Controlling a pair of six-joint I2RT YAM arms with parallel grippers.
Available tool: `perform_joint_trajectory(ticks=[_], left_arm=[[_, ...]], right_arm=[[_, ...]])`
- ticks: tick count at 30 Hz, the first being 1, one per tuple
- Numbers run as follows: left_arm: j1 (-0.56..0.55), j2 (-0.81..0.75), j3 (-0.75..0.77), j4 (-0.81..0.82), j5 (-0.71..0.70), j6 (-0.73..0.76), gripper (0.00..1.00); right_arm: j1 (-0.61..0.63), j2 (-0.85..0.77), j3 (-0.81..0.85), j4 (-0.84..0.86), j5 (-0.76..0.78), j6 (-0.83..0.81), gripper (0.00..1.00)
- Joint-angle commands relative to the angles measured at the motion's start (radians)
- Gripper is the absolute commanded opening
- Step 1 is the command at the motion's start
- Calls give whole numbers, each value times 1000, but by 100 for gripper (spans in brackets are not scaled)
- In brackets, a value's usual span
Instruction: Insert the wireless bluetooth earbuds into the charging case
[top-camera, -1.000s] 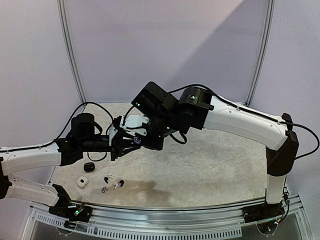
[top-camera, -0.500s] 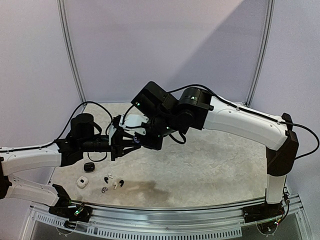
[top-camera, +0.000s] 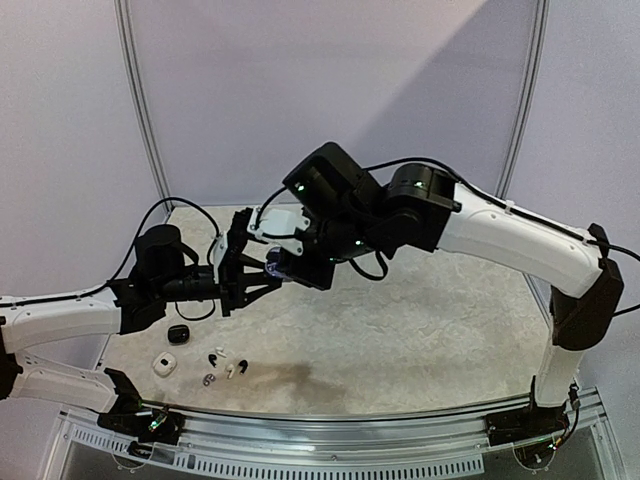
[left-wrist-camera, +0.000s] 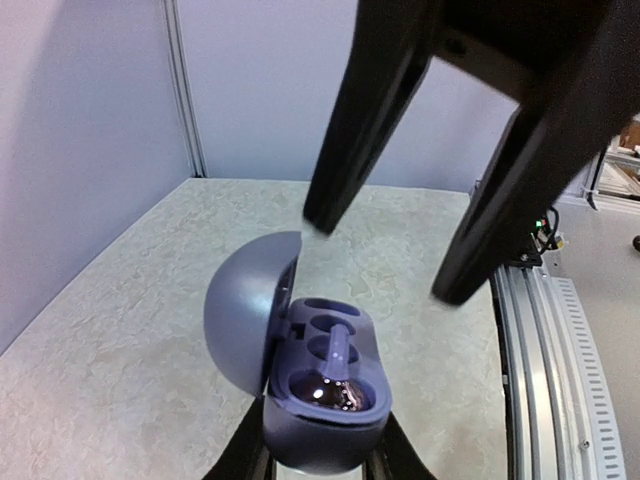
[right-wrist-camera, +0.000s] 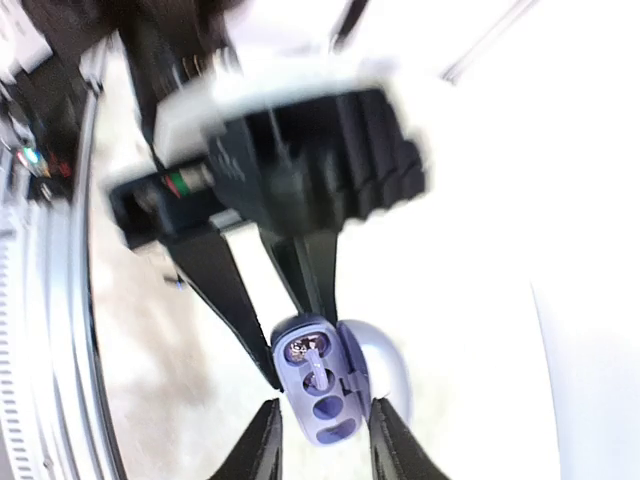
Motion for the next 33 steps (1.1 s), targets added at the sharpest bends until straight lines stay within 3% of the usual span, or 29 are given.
perform_joint_trajectory(ticks=[1,5,10,15,18,22,25,29,33], left_arm=[[-7,-9,4,27,-53,-42,0],[-5,-12,8,23,-140,-88,0],[14,-21,13,6,-240,-137,0],[62,-11,70,-64,-290,-178,0],[96,-19,98,-110,-303,-225,0],[201,-41,112,-149,-266,-304,0],[278,-89,95,-170,-252,-312,0],[378,-189,37,-192,-257,-318,0],[393,-299,-26,-236,-312,-258,0]], right_arm=[[-5,-136,-63,175,-105,25,33],[-5,-196,-122,272,-145,55,41],[-41,-247,-237,340,-183,112,59],[-85,-280,-378,444,-223,165,68],[-106,-265,-408,473,-231,177,70],[-110,-180,-383,464,-221,193,87],[-108,-85,-351,483,-240,225,88],[-73,75,-255,501,-247,266,77],[-11,280,-100,490,-226,259,70]])
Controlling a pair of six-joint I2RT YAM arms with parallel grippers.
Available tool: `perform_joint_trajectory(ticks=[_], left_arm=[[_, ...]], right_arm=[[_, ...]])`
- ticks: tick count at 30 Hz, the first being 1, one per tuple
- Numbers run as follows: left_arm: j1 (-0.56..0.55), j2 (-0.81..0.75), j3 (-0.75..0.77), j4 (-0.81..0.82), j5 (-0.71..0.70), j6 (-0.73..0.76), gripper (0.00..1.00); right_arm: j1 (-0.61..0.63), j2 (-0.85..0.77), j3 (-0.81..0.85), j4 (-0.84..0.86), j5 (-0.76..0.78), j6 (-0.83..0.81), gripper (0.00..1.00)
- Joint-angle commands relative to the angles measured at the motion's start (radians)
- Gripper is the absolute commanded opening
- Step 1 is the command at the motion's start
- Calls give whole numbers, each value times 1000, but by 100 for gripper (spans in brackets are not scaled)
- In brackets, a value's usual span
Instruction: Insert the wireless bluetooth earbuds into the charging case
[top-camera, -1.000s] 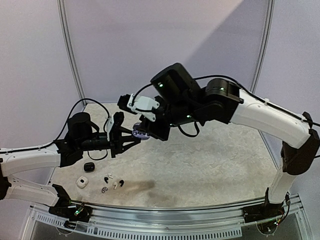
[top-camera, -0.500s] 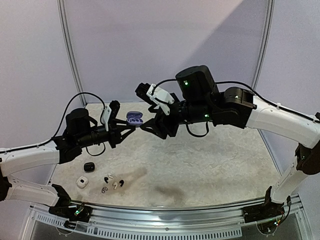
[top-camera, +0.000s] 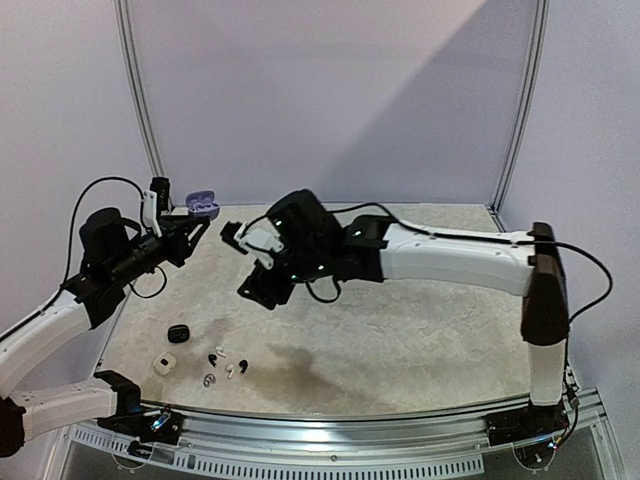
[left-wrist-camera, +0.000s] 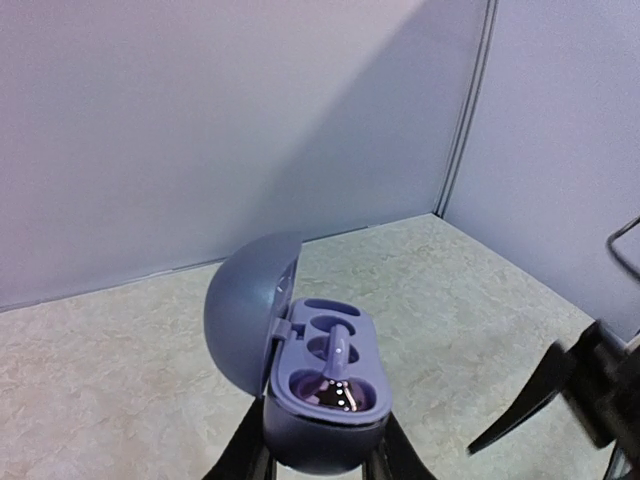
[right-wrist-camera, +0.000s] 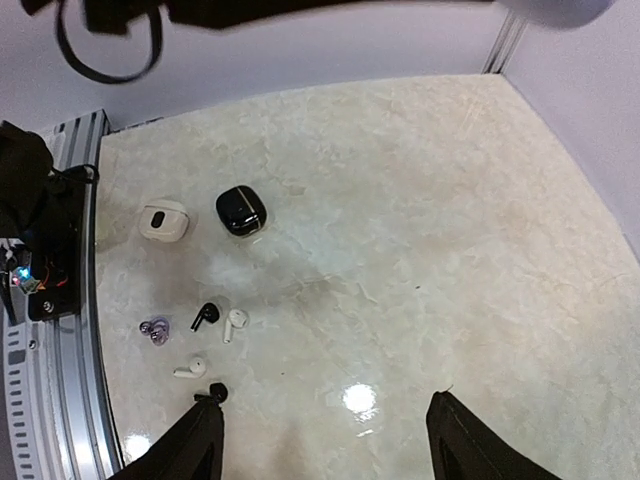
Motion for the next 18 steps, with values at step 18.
perform_joint_trajectory(ticks=[18], left_arm=[[8,-203,-213,19,-133,40,0]], right_arm=[[201,532,252,104,-117,10,65]])
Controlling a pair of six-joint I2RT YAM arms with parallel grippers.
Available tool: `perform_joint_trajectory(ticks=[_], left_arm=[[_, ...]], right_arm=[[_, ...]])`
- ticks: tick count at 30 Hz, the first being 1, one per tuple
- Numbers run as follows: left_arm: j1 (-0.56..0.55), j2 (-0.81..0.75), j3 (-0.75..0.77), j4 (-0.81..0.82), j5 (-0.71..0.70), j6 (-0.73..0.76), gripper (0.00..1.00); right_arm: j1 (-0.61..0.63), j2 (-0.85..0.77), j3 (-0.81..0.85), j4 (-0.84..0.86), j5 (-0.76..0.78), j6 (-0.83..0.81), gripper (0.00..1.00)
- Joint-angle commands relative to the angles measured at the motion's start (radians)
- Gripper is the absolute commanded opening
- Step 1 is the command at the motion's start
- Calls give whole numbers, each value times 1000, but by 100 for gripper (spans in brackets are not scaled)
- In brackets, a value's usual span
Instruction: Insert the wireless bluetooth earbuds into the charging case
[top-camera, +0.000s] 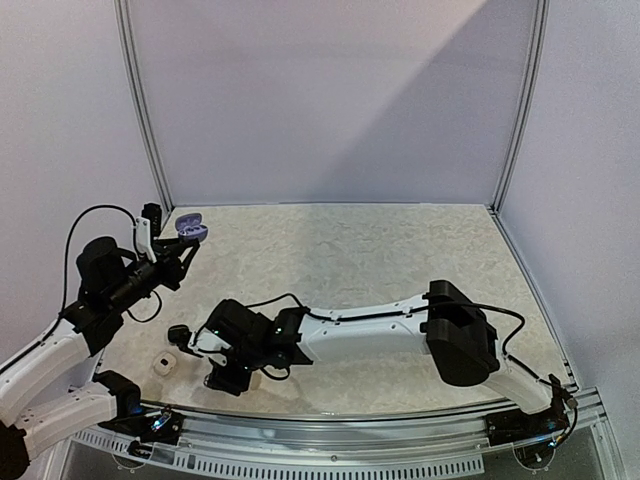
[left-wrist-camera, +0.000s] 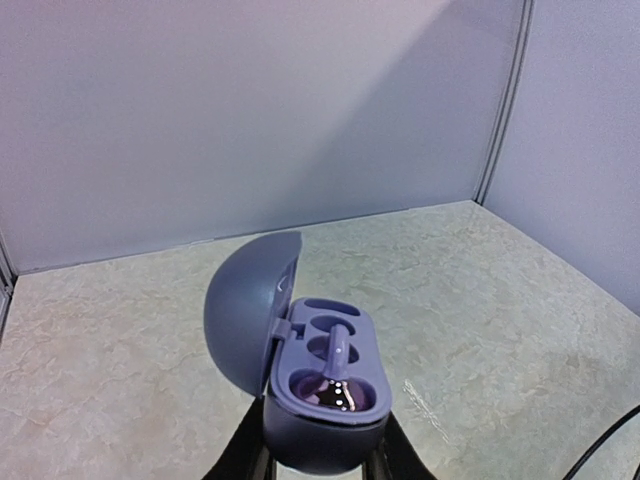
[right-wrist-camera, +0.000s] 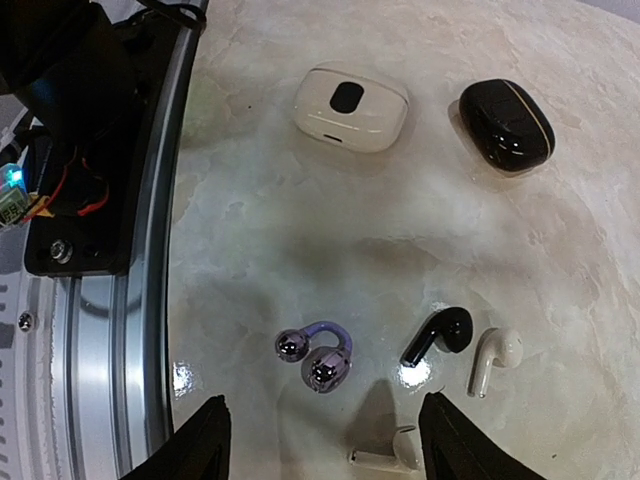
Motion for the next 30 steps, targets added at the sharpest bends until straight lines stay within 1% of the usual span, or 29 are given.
perform_joint_trajectory(ticks=[1,3,6,11,17,30], left_arm=[[0,-20,-30,35,-7,18,0],[-2,-26,-31,33,-7,20,0],[-4,-30,-34,36,-10,17,0],[-3,-32,-35,43,-8,16,0],[-4,-32,-36,50,-9,16,0],[-4,-24,-37,53,-10,15,0]], right_arm=[[15,63,16,67,-29,-5,63],[15,71,13,79,-20,11,59],[15,79,12,97,-12,15,55],[14,92,14,126,9,6,44],[15,102,19,134,-12,-7,33],[14,138,61,83,-23,-39,25]])
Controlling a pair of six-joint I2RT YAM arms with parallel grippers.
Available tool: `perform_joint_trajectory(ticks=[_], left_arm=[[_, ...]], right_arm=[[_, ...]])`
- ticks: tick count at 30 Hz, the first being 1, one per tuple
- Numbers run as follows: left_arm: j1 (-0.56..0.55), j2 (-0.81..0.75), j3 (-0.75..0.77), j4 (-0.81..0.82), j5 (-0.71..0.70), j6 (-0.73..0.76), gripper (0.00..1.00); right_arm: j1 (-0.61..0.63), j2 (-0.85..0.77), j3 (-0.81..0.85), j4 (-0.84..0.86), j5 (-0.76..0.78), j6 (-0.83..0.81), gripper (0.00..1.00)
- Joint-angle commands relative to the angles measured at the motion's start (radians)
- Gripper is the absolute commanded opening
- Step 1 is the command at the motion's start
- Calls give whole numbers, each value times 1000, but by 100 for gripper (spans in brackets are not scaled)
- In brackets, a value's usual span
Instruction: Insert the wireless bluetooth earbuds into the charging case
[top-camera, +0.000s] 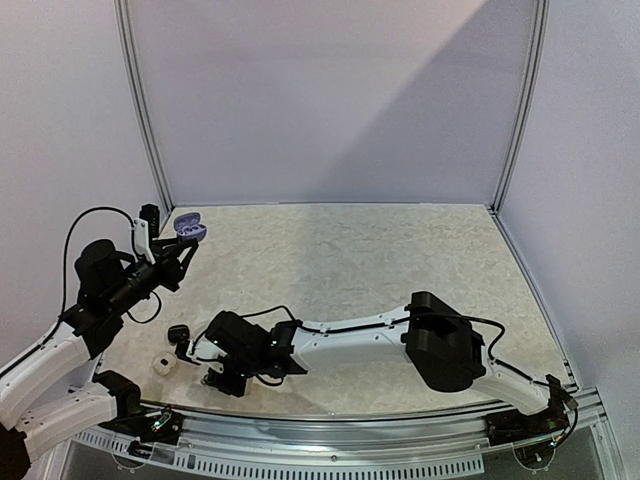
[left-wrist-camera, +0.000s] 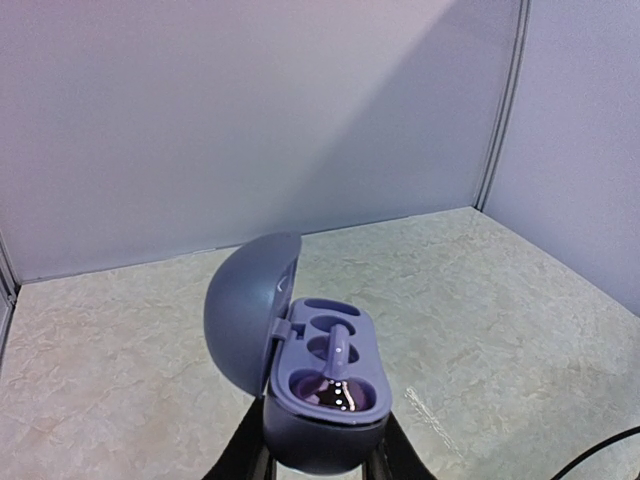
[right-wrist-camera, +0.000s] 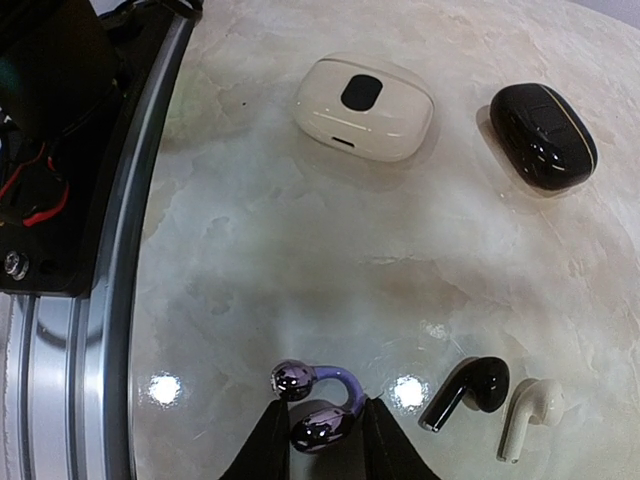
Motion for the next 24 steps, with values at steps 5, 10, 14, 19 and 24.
perform_joint_trajectory(ticks=[5,10,14,19,24], left_arm=[[-2,6,-14,32,0,4,0],[-3,8,-14,35,0,4,0],[-3,6,-14,35,0,7,0],[-2,3,-13,35,-4,10,0],[-2,4,-14,33,-9,13,0]], right_arm=[[7,34,25,-32,-1,-9,20],[5,21,31,-39,2,-10,17],[2,-13,26,-27,-1,-29,16],[-7,-92,-38,43,28,-36,14],[-43,-193,-155,168,42,32,12]])
